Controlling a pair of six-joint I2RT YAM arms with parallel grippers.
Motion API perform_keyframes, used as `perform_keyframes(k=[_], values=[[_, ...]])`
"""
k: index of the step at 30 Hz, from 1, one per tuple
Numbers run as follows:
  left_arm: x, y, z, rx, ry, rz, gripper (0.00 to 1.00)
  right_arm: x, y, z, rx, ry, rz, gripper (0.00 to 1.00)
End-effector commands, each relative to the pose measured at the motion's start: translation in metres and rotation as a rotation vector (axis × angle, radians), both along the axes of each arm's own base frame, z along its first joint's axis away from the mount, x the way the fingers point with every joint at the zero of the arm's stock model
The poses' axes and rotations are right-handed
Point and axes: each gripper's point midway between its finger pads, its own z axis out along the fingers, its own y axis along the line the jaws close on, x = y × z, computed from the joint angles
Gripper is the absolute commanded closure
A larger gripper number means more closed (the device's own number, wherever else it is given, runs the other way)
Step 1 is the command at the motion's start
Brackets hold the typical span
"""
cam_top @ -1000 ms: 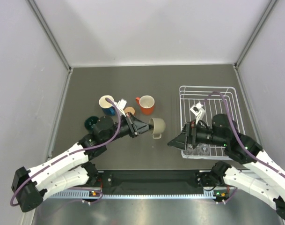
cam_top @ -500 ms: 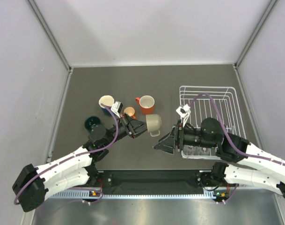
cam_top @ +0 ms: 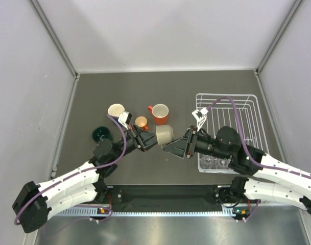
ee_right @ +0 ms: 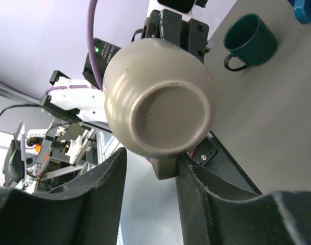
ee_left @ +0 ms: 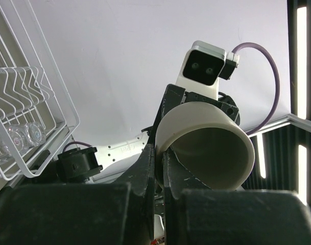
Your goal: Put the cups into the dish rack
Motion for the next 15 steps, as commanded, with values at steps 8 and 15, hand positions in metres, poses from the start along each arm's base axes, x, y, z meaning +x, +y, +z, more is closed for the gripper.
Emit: perform_keyframes(k=[8,15], values=[[-0.014,0.009,0.032,-0.111,-0.096,-0.033,1.0,0.008,0.009,0.02,0.105,0.012,-0.043,0.84],[-0.016,0.008,0.008,-0.04,-0.069,-0.038,0.52,0.015,0.004,-0.003,0.001,0.074,-0.1,1.0]])
